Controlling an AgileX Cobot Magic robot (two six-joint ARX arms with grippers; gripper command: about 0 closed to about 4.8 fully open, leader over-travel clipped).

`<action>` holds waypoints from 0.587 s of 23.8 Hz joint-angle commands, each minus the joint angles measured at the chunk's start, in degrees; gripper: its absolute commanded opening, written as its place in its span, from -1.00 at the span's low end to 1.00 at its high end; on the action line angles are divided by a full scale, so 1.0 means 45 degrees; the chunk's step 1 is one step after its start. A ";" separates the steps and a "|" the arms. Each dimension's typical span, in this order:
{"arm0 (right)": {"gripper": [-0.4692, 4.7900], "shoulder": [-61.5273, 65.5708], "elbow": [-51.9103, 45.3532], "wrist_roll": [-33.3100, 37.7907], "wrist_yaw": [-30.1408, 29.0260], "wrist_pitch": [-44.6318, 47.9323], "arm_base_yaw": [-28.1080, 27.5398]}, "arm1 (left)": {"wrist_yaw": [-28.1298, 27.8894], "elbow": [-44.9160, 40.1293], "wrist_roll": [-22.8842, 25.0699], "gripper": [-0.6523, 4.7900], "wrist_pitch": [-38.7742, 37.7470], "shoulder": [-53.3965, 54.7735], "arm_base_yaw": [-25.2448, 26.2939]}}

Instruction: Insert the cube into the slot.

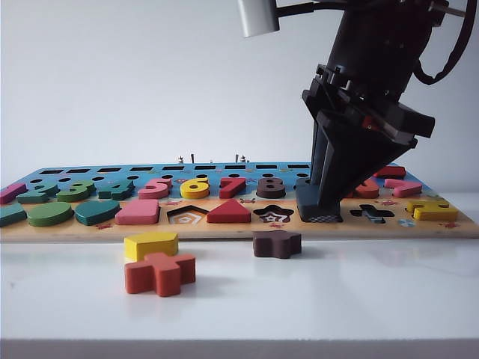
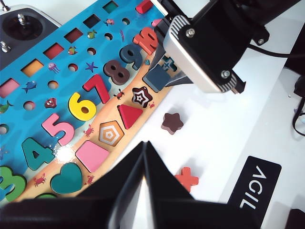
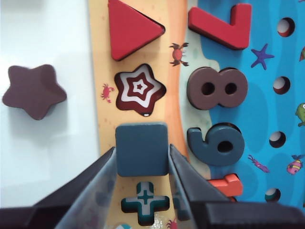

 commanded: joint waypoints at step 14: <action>-0.45 0.0053 0.0000 -0.0010 -0.0102 0.0131 -0.0063 | 0.0034 0.0034 0.0049 -0.69 0.0204 -0.0015 0.0010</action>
